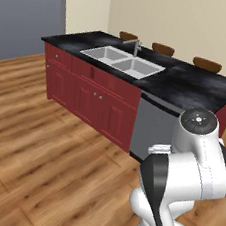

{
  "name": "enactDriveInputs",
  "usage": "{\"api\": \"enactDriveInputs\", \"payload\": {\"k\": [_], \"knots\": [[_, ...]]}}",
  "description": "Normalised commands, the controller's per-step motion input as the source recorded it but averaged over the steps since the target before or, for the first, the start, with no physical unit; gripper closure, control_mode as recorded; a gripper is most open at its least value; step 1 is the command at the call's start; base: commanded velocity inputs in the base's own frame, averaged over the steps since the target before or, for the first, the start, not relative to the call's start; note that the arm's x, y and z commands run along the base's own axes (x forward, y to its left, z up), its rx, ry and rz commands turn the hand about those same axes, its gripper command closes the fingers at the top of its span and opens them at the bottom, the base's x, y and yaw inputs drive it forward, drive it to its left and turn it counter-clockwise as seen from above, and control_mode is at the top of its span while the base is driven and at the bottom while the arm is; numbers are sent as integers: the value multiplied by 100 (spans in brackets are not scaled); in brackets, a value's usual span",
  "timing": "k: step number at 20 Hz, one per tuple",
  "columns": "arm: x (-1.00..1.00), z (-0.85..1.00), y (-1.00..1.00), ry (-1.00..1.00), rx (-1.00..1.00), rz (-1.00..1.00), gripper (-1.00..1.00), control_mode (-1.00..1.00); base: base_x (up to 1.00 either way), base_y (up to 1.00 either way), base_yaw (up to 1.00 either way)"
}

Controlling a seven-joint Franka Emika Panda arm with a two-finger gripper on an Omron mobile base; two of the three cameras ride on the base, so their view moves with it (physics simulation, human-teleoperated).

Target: Locate and retrieve the dish brush and sponge from the cabinet. Place them next to the sink.

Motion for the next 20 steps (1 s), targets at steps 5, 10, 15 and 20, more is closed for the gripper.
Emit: {"api": "enactDriveInputs", "payload": {"k": [5, 10, 15, 20], "knots": [[0, 0, 0, 0, 0, 0, 100, 100, 51, 14, -31], [0, 0, 0, 0, 0, 0, 100, 100, 66, 26, -28], [0, 0, 0, 0, 0, 0, 100, 100, 72, 35, -26], [0, 0, 0, 0, 0, 0, 100, 100, 74, 35, -23]]}}
